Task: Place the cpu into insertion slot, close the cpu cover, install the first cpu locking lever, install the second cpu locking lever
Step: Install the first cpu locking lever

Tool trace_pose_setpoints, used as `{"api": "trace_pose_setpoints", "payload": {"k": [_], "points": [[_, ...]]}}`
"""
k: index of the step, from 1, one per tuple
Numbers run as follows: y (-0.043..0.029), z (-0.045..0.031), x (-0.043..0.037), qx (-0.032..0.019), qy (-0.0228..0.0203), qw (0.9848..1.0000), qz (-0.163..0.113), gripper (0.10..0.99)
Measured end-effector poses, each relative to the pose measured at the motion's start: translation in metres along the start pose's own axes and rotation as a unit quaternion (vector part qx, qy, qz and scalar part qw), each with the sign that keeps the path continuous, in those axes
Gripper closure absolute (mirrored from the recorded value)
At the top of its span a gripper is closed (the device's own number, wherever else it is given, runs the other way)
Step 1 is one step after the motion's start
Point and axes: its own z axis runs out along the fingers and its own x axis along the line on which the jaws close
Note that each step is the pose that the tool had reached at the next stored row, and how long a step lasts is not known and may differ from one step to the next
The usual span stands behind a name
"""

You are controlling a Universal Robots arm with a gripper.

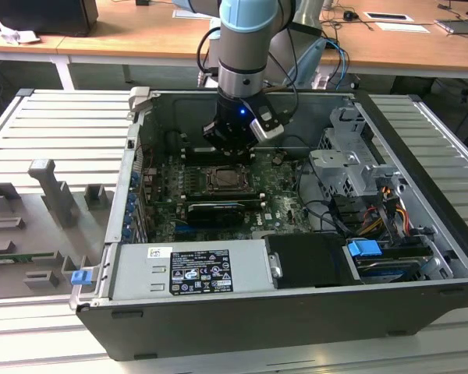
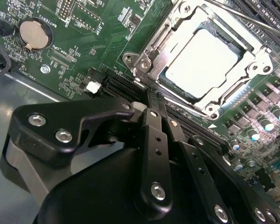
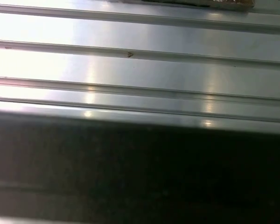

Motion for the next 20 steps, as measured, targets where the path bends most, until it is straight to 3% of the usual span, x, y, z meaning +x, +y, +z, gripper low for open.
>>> {"api": "trace_pose_setpoints", "payload": {"k": [5, 7, 8, 10, 14, 20], "points": [[-0.0004, 0.0041, -0.0003, 0.0082, 0.0009, 1.0, 0.0, 0.98], [-0.0005, 0.0047, -0.0005, 0.008, 0.0009, 1.0, 0.0, 0.98], [-0.0003, 0.005, -0.0007, 0.0045, 0.0004, 1.0, 0.0, 0.98], [0.0, 0.0037, -0.0007, 0.0028, 0.0, 1.0, 0.0, 0.98], [0.0005, -0.006, -0.0007, 0.0033, 0.0003, 1.0, 0.0, 0.98], [-0.0016, -0.006, -0.0006, 0.0034, 0.0003, 1.0, 0.0, 0.98]]}}
